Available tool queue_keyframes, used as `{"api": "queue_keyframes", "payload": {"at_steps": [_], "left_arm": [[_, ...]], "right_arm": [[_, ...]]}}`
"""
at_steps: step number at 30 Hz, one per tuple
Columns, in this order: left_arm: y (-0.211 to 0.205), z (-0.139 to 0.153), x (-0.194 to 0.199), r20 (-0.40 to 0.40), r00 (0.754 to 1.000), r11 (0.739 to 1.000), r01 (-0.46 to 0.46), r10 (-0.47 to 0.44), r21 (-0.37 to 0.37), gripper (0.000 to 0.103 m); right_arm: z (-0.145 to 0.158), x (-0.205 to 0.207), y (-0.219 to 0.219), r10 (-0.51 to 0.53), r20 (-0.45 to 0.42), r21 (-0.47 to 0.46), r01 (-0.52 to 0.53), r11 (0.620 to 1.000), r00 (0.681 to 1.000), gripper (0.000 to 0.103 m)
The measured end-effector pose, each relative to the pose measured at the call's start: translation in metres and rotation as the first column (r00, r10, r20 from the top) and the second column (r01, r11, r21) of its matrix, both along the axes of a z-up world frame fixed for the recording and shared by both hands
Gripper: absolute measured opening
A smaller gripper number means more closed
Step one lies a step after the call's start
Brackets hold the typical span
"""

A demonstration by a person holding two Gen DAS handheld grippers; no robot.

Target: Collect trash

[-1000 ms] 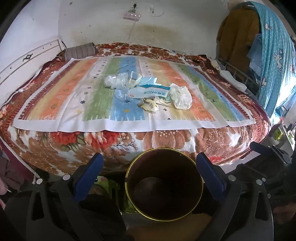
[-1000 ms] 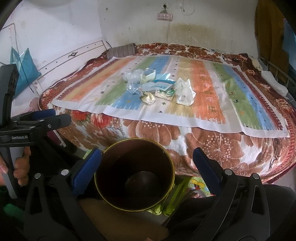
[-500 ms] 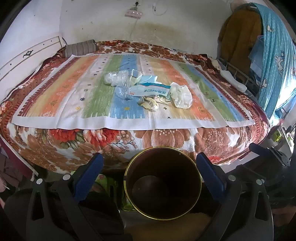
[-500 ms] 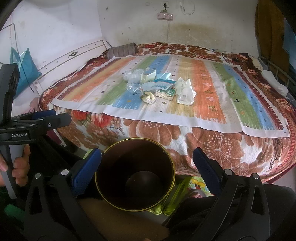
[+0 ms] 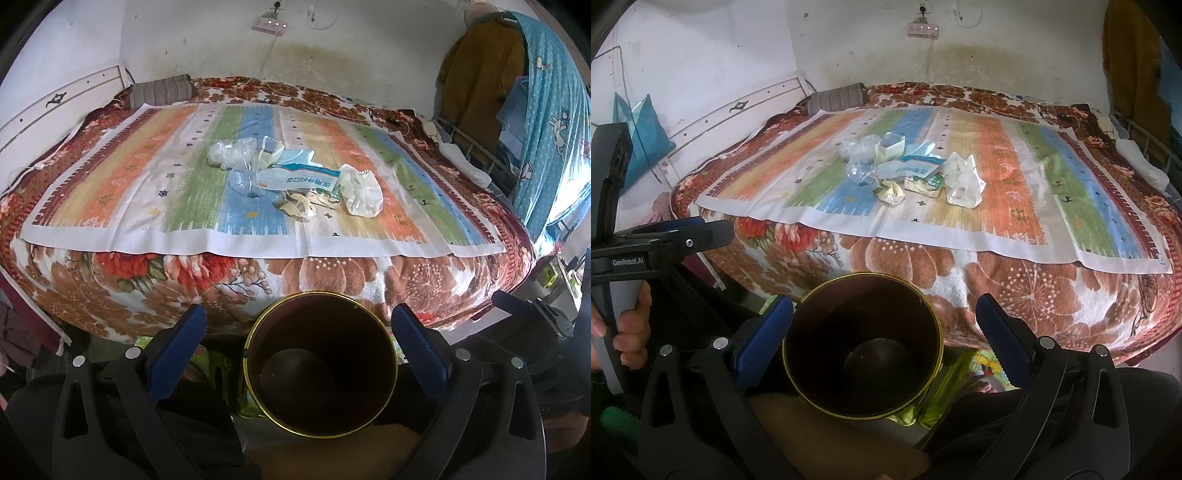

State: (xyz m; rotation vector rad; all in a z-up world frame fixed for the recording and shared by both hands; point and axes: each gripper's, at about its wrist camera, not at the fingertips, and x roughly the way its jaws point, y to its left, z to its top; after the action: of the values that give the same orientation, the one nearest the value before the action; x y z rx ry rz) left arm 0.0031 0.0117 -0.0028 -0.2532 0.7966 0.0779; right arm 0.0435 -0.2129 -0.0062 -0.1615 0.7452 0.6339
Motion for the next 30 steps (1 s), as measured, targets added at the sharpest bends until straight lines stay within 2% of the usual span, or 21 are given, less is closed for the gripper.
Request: {"api": "queue_keyframes", "payload": {"at_steps": [11, 19, 23, 30], "left_arm": [[0.001, 0.000, 0.004, -0.007, 1.000, 1.000, -0.007, 0.007, -0.008, 0.097], [0.006, -0.001, 0.029, -0.049, 0.999, 0.999, -0.016, 0.014, -0.037, 0.096], [0.012, -0.002, 0.041, -0.070, 0.997, 0.998, -0.025, 0.021, -0.055, 0.096], [0.019, -0.001, 0.064, -0.104, 0.994, 0.999, -0.036, 0.036, -0.003, 0.096]], "right_arm": [[-0.001, 0.000, 0.002, 0.000, -0.008, 0.000, 0.000, 1.000, 1.000, 0.094], [0.000, 0.001, 0.007, 0.000, -0.025, 0.009, 0.000, 1.000, 1.000, 0.092], [0.009, 0.017, 0.010, -0.002, -0.040, 0.013, 0.002, 1.000, 0.999, 0.092], [0.022, 0.045, 0.016, -0.015, -0.065, 0.011, 0.015, 1.000, 0.998, 0.093]]}}
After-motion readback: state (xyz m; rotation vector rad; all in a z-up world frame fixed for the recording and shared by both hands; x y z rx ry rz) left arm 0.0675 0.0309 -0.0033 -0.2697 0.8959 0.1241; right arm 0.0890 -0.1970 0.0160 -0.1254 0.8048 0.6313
